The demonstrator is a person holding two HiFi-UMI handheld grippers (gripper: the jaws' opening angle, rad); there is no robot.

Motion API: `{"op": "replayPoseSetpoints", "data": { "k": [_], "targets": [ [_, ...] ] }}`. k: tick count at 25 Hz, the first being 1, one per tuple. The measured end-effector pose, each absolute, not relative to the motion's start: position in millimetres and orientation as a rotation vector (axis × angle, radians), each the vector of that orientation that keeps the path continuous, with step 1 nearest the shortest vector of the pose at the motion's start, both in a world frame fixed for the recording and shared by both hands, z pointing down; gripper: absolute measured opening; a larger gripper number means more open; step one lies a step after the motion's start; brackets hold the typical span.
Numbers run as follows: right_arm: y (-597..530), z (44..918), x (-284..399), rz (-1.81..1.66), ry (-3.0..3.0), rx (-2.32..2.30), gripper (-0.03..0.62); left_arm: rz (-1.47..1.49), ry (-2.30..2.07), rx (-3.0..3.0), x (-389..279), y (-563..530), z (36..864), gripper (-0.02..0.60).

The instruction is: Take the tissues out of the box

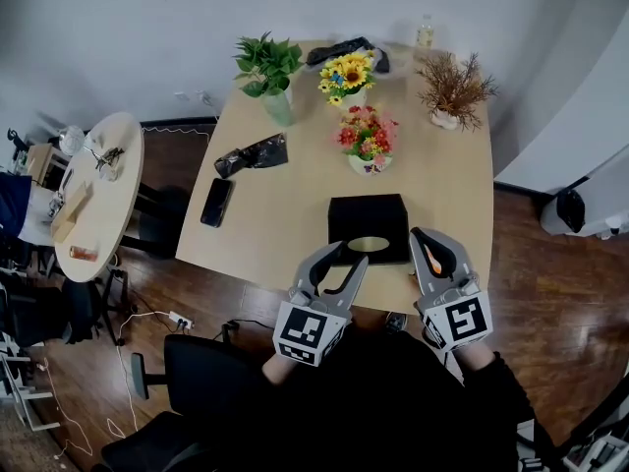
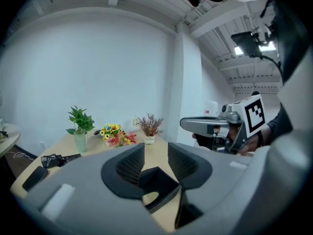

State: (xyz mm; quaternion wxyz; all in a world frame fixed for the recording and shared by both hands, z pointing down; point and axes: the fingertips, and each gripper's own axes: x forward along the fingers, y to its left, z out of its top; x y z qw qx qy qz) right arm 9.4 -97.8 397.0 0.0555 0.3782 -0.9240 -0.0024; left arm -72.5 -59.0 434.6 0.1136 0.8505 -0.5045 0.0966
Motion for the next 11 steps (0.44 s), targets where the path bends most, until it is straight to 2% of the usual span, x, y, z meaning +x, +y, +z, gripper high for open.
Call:
{"op": "replayPoseSetpoints", "data": {
  "k": [11],
  "targets": [
    [-99.4,402.0,9.1,-0.006,-2.797,1.145,0.0,0.302,-1.464,2.497,-71.8,-61.6,438.8,0.132]
  ]
}}
